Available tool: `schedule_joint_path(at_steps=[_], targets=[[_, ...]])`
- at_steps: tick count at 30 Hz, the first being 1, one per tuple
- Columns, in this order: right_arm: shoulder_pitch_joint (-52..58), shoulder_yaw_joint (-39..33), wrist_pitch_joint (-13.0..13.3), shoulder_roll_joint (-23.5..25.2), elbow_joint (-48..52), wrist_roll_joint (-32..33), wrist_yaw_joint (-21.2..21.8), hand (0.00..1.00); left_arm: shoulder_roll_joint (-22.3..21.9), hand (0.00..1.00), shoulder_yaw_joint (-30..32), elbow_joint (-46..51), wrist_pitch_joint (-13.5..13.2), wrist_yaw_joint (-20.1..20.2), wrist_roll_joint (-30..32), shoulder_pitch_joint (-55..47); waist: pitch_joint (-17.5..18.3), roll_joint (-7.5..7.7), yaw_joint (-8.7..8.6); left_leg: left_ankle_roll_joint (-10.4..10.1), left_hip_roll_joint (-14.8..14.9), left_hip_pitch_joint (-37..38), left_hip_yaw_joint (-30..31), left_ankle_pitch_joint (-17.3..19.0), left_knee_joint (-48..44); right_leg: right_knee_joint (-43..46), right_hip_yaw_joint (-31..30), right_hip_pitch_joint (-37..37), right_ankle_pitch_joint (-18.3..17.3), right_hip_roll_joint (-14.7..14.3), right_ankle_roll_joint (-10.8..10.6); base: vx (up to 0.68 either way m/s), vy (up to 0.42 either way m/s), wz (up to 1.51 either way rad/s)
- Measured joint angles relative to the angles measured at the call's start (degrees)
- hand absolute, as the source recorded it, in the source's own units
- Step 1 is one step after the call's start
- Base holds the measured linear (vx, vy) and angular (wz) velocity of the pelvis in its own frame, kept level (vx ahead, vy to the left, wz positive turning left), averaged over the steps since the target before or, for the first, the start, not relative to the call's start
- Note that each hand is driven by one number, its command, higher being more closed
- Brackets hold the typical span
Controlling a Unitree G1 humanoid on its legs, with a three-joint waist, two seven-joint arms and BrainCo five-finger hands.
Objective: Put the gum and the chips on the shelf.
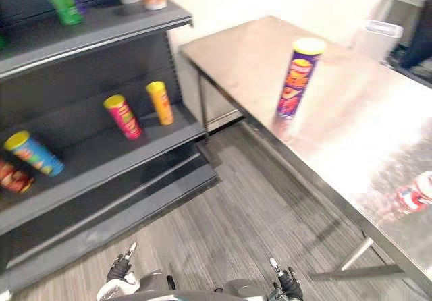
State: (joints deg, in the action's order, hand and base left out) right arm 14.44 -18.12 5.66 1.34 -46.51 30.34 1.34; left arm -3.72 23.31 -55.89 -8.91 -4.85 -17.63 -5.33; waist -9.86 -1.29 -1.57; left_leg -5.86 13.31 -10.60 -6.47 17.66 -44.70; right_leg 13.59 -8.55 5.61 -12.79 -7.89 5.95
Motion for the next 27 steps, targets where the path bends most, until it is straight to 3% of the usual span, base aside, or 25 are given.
schedule_joint_path(at_steps=[4, 6, 7, 9, 11, 15, 18, 19, 20, 21, 22, 23, 24, 25, 27], targets=[[-0.78, 0.41, 0.77, 0.85, -0.01, 2.29, -0.84, 0.0, 0.23, 0.0, 0.71, 0.0, -0.58, 0.16, -0.11, -0.1, 0.34, 1.01, 0.24, -1.03, -3.27, -1.11, 19.38, 0.3, 17.88, 0.81, -11.61, 0.99, -2.34, 0.79, -3.42, 0.3, 0.324, -1.56], [-0.36, 0.37, 0.97, 0.84, 0.0, 2.59, -0.9, 0.0, 0.09, 0.0, 0.56, -0.12, -0.57, 0.18, -0.1, -0.3, 0.94, 0.53, 0.22, -2.61, -3.22, -0.93, 24.19, -1.0, 23.82, 2.2, -16.96, -0.27, -4.22, 1.02, -5.38, 0.25, 0.404, -1.45], [-0.23, 0.05, 0.93, 0.81, -0.01, 3.59, -0.93, 0.0, 0.07, 0.0, 0.53, -0.15, -0.57, 0.19, -0.06, -0.72, 1.52, -0.01, 0.47, -6.03, -3.44, -0.86, 24.09, -3.47, 23.74, 3.63, -20.01, -1.51, -5.95, 0.88, -6.58, 0.17, 0.384, -1.57], [0.43, 0.67, 0.47, 1.83, -1.44, 3.77, -0.79, 0.0, 2.43, 0.0, 0.72, -0.1, -0.59, 0.07, -0.1, -2.1, 3.18, 3.64, 0.46, -4.02, -4.25, -0.21, 15.28, -1.53, 21.37, 4.51, -25.72, -4.12, -5.09, 3.69, -9.75, 0.19, 0.547, -1.89], [0.39, -0.04, 0.62, 1.87, -1.77, 3.67, -1.01, 0.0, 3.69, 0.0, -0.13, -0.61, -0.58, 0.1, -0.1, -2.81, 3.91, 4.67, 0.4, -2.73, -3.87, 1.06, 9.45, -0.68, 21.01, 3.58, -28.41, -5.37, -2.23, 4.8, -11.15, 0.09, 0.392, -1.62], [-0.64, -0.04, 0.48, 1.91, -5.51, 3.57, -0.98, 0.0, 4.67, 0.0, -3.37, -1.41, -0.57, 0.07, -0.09, -2.68, 4.55, 4.5, 0.43, -0.89, -4.94, 4.29, 1.55, -1.59, 24.61, 0.29, -31.61, -8.35, 3.94, 7.37, -15.01, 0.02, 0.264, -1.25], [-0.75, -0.56, 0.25, 1.44, -6.19, 3.93, -0.93, 0.0, 4.98, 0.0, -5.58, -3.24, -0.53, -0.05, -0.1, -1.02, 4.64, 3.49, 0.4, 0.45, -5.57, 6.16, -2.97, -2.41, 27.73, 0.35, -32.26, -10.89, 6.23, 7.95, -16.43, -0.05, 0.082, -0.81], [-0.84, -0.55, 0.26, 1.19, -6.17, 3.95, -0.89, 0.0, 4.86, 0.0, -5.75, -3.46, -0.52, -0.06, -0.1, -0.6, 4.68, 3.31, 0.41, 0.65, -5.35, 6.29, -4.09, -2.54, 28.06, 0.4, -31.36, -11.62, 6.95, 7.94, -16.87, -0.07, 0.028, -0.77], [-1.11, -0.38, 0.25, 0.5, -6.16, 3.94, -0.9, 0.0, 4.24, 0.0, -5.97, -3.43, -0.53, -0.07, -0.08, -0.05, 4.6, 2.17, 0.66, 1.2, -4.21, 6.78, -6.07, -2.95, 28.9, 0.55, -26.29, -13.13, 8.96, 7.75, -17.16, -0.07, -0.015, -0.72], [-1.21, -0.55, 0.39, -0.04, -6.06, 4.04, -0.89, 0.0, 3.45, 0.0, -5.94, -3.36, -0.52, -0.11, -0.04, 0.3, 4.58, 0.93, 0.56, 1.38, -3.05, 6.97, -7.45, -3.1, 29.09, 0.31, -16.72, -14.24, 10.76, 8.58, -15.77, -0.07, -0.037, -0.64], [-1.15, -0.54, 0.55, -0.23, -6.1, 4.02, -0.95, 0.0, 3.24, 0.0, -6.11, -3.28, -0.52, -0.11, 0.04, 0.45, 4.37, 0.22, 0.46, 1.74, -2.79, 7.17, -8.5, -3.36, 29.48, 0.69, -10.9, -14.61, 10.11, 9.47, -14.06, -0.08, -0.075, -0.37], [-0.64, -0.56, 0.58, -0.47, -6.08, 4.02, -0.95, 0.0, 2.74, 0.0, -6.43, -3.21, -0.49, -0.1, 0.06, 0.65, 4.4, 0.32, 0.23, 1.99, -3.09, 8.03, -9.96, -3.52, 29.73, 3.01, -0.82, -14.44, 7.72, 12.39, -10.03, -0.06, -0.07, -0.19], [-0.52, -0.56, 0.59, -0.46, -6.16, 4.02, -0.95, 0.0, 2.67, 0.0, -6.89, -3.21, -0.5, -0.18, 0.09, 0.56, 4.45, 0.33, 0.21, 1.98, -3.12, 8.36, -10.48, -3.52, 29.74, 4.3, 2.06, -14.27, 6.77, 13.55, -8.88, -0.06, -0.096, -0.25], [-0.82, -0.52, 0.69, -0.58, -6.21, 4.02, -0.96, 0.0, 3.02, 0.0, -7.85, -3.22, -0.5, -0.2, 0.3, 0.52, 4.44, 0.31, 0.23, 1.6, -2.91, 8.69, -11.15, -3.75, 29.74, 5.67, 4.8, -14.35, 5.41, 14.79, -8.41, -0.05, -0.124, -0.28], [-1.72, -0.25, 0.75, -0.62, -6.47, 3.94, -1.01, 0.0, 4.57, 0.0, -10.18, -3.4, -0.48, -0.23, 0.46, 0.42, 4.76, 1.11, 0.23, -0.3, -2.83, 8.91, -11.58, -4.84, 30.14, 4.45, 8.98, -15.26, 3.39, 15.22, -10.03, -0.06, -0.242, -0.39]])
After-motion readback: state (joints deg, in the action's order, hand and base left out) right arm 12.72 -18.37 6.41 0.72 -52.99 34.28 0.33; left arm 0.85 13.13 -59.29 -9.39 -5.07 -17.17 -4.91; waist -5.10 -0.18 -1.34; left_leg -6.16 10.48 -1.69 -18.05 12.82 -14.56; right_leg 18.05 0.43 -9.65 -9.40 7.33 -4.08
